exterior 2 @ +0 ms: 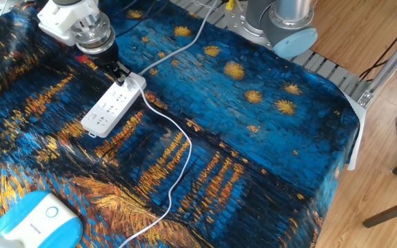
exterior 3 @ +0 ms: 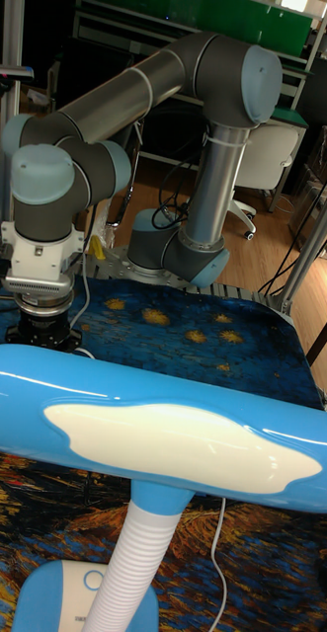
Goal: Plug in the power cord of the desk lamp, turn on the socket, and light up the desk lamp
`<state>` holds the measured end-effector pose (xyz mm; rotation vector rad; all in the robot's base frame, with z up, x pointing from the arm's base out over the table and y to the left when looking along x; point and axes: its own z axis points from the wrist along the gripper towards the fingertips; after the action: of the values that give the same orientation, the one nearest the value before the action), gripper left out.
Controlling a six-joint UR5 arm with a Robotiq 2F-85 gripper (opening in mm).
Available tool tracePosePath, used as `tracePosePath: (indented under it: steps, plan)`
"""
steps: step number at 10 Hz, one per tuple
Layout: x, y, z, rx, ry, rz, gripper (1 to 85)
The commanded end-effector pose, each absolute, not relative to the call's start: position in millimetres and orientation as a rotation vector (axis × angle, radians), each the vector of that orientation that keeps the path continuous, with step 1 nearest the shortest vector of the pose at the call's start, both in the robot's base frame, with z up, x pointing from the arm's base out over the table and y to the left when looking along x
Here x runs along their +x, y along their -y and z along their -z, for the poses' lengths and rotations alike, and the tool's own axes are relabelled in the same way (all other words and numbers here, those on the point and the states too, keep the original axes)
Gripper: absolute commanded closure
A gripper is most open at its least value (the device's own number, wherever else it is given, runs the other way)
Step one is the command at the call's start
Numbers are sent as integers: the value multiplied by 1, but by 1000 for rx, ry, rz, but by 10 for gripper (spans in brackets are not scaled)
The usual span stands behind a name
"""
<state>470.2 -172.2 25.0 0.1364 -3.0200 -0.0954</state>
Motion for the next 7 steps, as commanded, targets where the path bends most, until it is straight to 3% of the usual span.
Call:
tracePosePath:
  steps: [1, 7]
  plan:
    - [472, 170, -25, 140, 3020, 111, 843]
    - [473, 186, -20, 194, 3000, 93, 843]
